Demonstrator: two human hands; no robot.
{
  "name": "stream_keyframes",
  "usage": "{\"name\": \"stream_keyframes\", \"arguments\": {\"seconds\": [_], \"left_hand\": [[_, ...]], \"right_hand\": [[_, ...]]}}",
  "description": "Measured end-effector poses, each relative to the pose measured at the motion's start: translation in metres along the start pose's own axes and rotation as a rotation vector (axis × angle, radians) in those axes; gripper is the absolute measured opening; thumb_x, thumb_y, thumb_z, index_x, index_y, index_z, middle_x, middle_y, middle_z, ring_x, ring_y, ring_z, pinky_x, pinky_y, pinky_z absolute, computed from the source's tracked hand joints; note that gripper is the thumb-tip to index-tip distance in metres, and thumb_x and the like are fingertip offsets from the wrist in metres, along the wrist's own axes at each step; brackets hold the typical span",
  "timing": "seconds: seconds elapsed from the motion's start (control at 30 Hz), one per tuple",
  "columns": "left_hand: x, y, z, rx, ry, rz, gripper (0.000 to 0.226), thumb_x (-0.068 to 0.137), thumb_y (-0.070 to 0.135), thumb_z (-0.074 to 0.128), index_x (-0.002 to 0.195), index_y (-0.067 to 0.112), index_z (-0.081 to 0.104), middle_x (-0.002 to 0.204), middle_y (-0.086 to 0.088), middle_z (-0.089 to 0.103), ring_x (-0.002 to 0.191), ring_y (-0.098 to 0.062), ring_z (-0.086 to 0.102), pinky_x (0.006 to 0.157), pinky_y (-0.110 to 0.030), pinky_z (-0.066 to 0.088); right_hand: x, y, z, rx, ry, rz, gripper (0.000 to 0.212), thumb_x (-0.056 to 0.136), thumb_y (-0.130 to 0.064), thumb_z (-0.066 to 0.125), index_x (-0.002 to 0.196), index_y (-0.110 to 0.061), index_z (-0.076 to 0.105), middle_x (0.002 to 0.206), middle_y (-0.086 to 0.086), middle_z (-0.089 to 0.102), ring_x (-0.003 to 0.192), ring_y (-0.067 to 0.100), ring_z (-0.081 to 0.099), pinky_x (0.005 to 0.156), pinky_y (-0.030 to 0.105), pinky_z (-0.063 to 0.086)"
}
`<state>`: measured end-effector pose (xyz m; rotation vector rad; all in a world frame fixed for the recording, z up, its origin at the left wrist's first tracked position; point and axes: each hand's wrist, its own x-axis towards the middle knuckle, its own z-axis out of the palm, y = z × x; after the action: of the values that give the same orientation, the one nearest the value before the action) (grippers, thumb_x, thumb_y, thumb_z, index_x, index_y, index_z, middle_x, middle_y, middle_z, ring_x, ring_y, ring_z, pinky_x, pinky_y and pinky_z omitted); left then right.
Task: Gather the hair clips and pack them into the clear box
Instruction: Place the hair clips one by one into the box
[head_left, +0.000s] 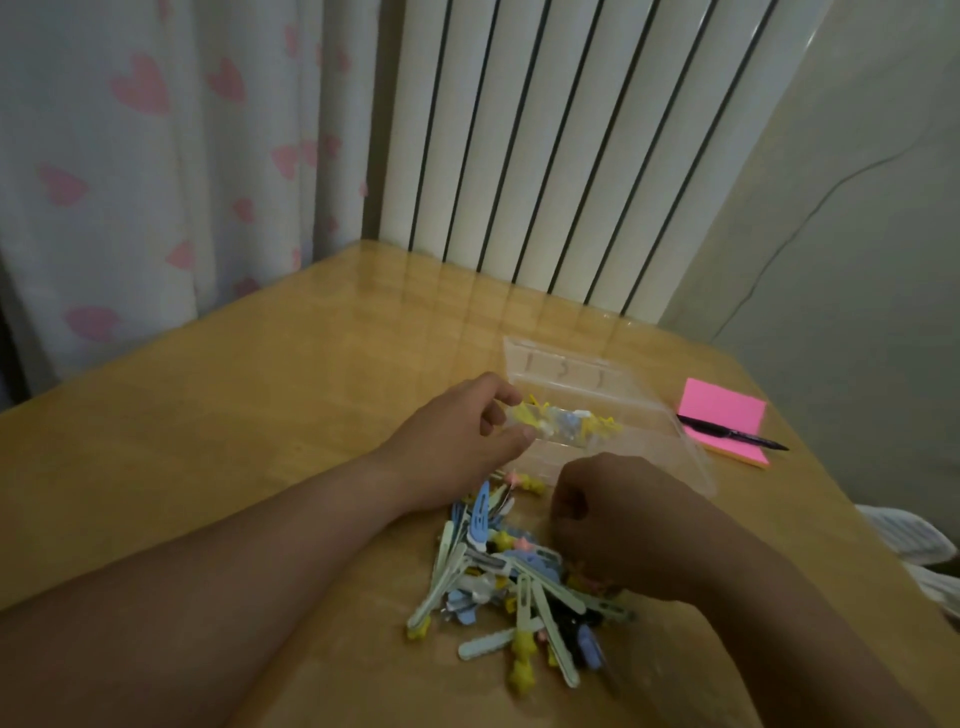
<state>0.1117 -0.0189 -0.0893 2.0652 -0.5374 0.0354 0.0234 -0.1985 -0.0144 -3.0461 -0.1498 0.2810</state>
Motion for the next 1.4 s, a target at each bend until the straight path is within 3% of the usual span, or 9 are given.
{"name": "stream_keyframes", "arguments": {"seconds": [0.2, 0.4, 0.6, 0.7, 0.83, 0.97, 1.2, 1.33, 1.4], "left_hand": [[-0.001, 0.000, 0.000, 0.002, 0.005, 0.004, 0.042, 0.099, 0.053, 0.065, 0.135, 0.032, 0.055, 0.110, 0.011, 0.057, 0.102, -0.010, 0.059, 0.093, -0.040, 0.056], [0.000, -0.002, 0.001, 0.004, 0.002, 0.005, 0.043, 0.100, 0.053, 0.063, 0.137, 0.033, 0.054, 0.112, 0.011, 0.057, 0.104, -0.009, 0.059, 0.094, -0.039, 0.055], [-0.001, -0.001, 0.000, 0.008, 0.011, 0.009, 0.043, 0.099, 0.053, 0.064, 0.136, 0.033, 0.055, 0.113, 0.012, 0.058, 0.104, -0.007, 0.059, 0.094, -0.037, 0.055], [-0.001, 0.000, 0.000, 0.019, 0.012, 0.014, 0.042, 0.100, 0.052, 0.063, 0.136, 0.032, 0.055, 0.113, 0.011, 0.057, 0.104, -0.008, 0.059, 0.093, -0.035, 0.055], [-0.001, 0.000, 0.001, 0.035, 0.024, 0.026, 0.043, 0.100, 0.053, 0.063, 0.136, 0.031, 0.055, 0.112, 0.010, 0.057, 0.104, -0.010, 0.058, 0.090, -0.035, 0.055], [-0.001, 0.000, 0.003, 0.050, 0.051, 0.037, 0.045, 0.100, 0.054, 0.062, 0.137, 0.029, 0.057, 0.111, 0.010, 0.057, 0.101, -0.007, 0.058, 0.086, -0.030, 0.053], [0.000, 0.000, 0.003, 0.069, 0.080, 0.034, 0.046, 0.101, 0.055, 0.060, 0.139, 0.029, 0.059, 0.109, 0.009, 0.058, 0.100, -0.008, 0.059, 0.090, -0.036, 0.056], [0.001, 0.001, 0.003, 0.062, 0.053, 0.028, 0.043, 0.104, 0.050, 0.057, 0.143, 0.031, 0.057, 0.111, 0.010, 0.058, 0.102, -0.007, 0.058, 0.091, -0.036, 0.055], [0.002, 0.001, 0.004, 0.045, 0.038, 0.015, 0.039, 0.106, 0.046, 0.056, 0.143, 0.036, 0.057, 0.111, 0.009, 0.059, 0.102, -0.008, 0.059, 0.089, -0.036, 0.055]], "right_hand": [[-0.001, 0.017, -0.004, 0.224, 0.155, -0.086, 0.013, 0.099, -0.024, 0.065, 0.103, -0.036, 0.069, 0.093, -0.012, 0.067, 0.082, 0.003, 0.063, 0.074, 0.022, 0.055], [0.021, 0.051, -0.035, 0.494, 0.475, -0.019, 0.010, 0.099, -0.018, 0.068, 0.103, -0.027, 0.069, 0.082, -0.003, 0.068, 0.067, 0.014, 0.066, 0.061, 0.033, 0.058], [0.022, 0.068, -0.024, 0.325, 0.282, -0.034, 0.006, 0.097, -0.024, 0.073, 0.094, -0.030, 0.074, 0.080, -0.010, 0.073, 0.069, -0.002, 0.067, 0.056, 0.013, 0.047], [0.009, 0.068, -0.005, 0.227, 0.252, -0.047, 0.007, 0.096, -0.030, 0.073, 0.094, -0.034, 0.078, 0.083, -0.016, 0.074, 0.074, -0.007, 0.067, 0.067, 0.017, 0.054], [0.003, 0.069, 0.017, 0.125, 0.273, -0.001, 0.018, 0.099, -0.037, 0.065, 0.111, -0.042, 0.078, 0.103, -0.020, 0.075, 0.088, -0.001, 0.068, 0.083, 0.032, 0.061], [0.002, 0.061, 0.025, 0.037, 0.348, -0.018, 0.023, 0.100, -0.042, 0.060, 0.117, -0.044, 0.075, 0.105, -0.021, 0.073, 0.093, 0.001, 0.065, 0.082, 0.030, 0.058], [0.006, 0.048, 0.029, -0.158, 0.392, -0.048, 0.023, 0.101, -0.047, 0.050, 0.112, -0.039, 0.068, 0.107, -0.015, 0.069, 0.097, 0.009, 0.064, 0.079, 0.032, 0.055], [-0.002, 0.048, 0.021, 0.004, 0.386, -0.049, 0.012, 0.097, -0.042, 0.056, 0.098, -0.036, 0.066, 0.086, -0.016, 0.066, 0.077, 0.003, 0.062, 0.071, 0.031, 0.057], [0.004, 0.057, 0.003, 0.189, 0.485, -0.040, 0.007, 0.094, -0.039, 0.061, 0.092, -0.034, 0.067, 0.079, -0.014, 0.067, 0.071, 0.003, 0.063, 0.066, 0.031, 0.058]]}}
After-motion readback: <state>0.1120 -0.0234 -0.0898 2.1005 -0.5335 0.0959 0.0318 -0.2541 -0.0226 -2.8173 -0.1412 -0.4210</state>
